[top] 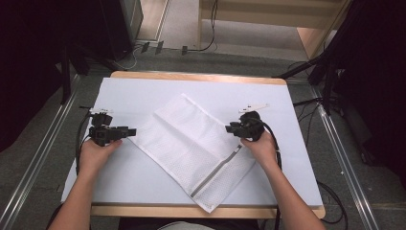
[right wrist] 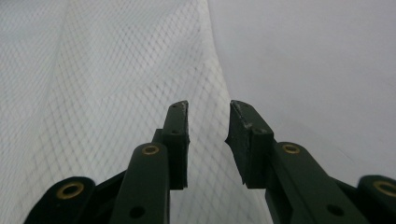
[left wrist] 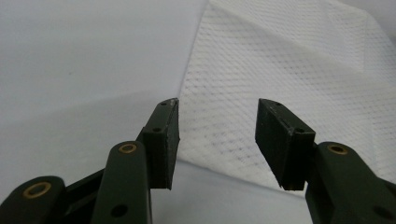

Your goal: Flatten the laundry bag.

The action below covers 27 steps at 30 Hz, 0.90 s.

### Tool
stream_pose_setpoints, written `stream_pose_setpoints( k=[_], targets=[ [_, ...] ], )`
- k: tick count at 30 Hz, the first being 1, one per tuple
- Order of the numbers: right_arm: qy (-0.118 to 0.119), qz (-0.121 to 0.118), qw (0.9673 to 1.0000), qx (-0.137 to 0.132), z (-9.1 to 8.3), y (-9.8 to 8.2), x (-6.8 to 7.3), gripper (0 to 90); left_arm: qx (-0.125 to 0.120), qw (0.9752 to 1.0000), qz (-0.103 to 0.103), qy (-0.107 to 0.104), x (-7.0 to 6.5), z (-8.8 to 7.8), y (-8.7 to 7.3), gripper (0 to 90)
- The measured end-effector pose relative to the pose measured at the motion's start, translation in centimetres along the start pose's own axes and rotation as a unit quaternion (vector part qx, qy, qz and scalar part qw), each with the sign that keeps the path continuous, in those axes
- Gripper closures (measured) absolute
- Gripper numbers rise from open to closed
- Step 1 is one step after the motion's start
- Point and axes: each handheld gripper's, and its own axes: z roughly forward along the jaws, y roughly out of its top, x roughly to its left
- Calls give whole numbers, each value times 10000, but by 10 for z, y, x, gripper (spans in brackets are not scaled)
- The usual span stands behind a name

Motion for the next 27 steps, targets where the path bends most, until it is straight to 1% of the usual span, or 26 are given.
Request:
stream_pose_setpoints(
  k=[3,4,5,6,7,10,13,14,15,16,17,18,19,20,21,23,25,27],
  targets=[
    [59,-81,9999,79,11,9,2,692,28,9999,23,122,3,3,-4,505],
    [85,-109,9999,97,15,12,1,684,77,9998,21,154,4,6,-4,506],
    [103,-104,9998,133,19,15,1,679,104,9998,18,171,5,9,-5,506],
    [116,-71,9998,164,21,17,1,671,184,9996,38,218,5,13,-6,506],
    [130,-116,9997,163,26,21,0,661,135,9996,69,235,4,14,-6,511],
    [151,-138,9996,183,36,30,-3,631,95,9997,52,234,3,15,-7,514],
    [140,-150,9993,318,49,36,-7,609,102,9998,45,157,1,17,-8,605],
    [146,-152,9993,324,51,36,-8,609,142,9998,52,121,1,18,-8,655],
    [151,-152,9986,477,59,37,-9,614,239,9997,30,-16,-1,21,-8,751],
    [151,-152,9986,477,59,37,-9,614,239,9997,30,-16,-1,21,-8,791],
    [158,-155,9985,507,61,36,-8,641,304,9995,47,-50,-3,23,-8,791],
    [154,-178,9982,560,63,36,-7,668,375,9993,79,-20,-5,24,-6,847],
    [37,-257,9982,545,63,36,-5,736,450,9990,73,-29,-6,25,-4,874],
    [-3,-305,9979,574,63,36,-4,790,507,9987,90,-43,-7,26,-1,881],
    [-45,-293,9975,648,62,36,-3,881,544,9984,113,-40,-7,28,1,888],
    [-33,-277,9974,671,62,36,-3,895,552,9983,164,12,-7,29,5,889],
    [-55,-187,9977,648,58,34,-4,900,459,9989,97,-12,-3,29,11,889],
    [-34,-126,9980,622,53,31,-5,900,386,9992,92,7,1,29,18,890]
  ],
)
